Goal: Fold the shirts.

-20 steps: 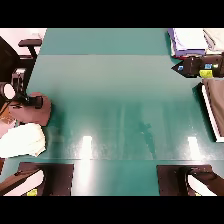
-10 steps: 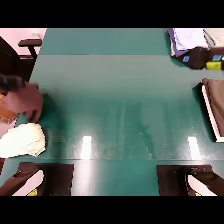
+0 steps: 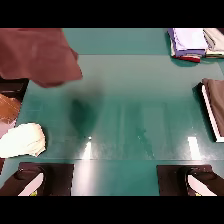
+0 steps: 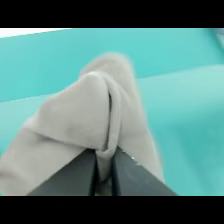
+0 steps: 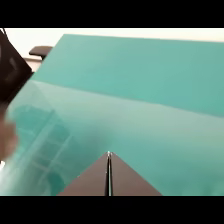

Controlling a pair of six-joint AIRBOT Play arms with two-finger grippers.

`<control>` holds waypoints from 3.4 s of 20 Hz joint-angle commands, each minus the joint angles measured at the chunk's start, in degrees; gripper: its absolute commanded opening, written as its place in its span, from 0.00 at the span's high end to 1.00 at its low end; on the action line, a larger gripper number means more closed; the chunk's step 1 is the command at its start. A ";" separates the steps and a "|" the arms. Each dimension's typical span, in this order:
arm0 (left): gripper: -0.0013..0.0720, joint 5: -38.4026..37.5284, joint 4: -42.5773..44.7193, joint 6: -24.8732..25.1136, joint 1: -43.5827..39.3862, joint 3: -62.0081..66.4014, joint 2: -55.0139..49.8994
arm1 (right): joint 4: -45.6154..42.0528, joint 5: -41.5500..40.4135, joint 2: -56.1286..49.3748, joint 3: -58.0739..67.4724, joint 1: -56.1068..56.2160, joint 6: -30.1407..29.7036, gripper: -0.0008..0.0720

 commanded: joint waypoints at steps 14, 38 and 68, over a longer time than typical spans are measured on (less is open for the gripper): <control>0.17 -0.70 7.06 0.81 -32.33 2.01 -33.77 | -4.48 0.33 0.07 1.75 0.00 0.00 0.97; 0.50 15.43 -20.94 8.59 -8.46 -31.12 -39.41 | -4.28 7.54 -3.52 1.64 0.02 0.00 0.97; 0.94 0.98 -12.31 8.90 -2.19 -12.81 -39.12 | 5.31 7.41 -24.02 -40.76 -0.07 -8.55 0.77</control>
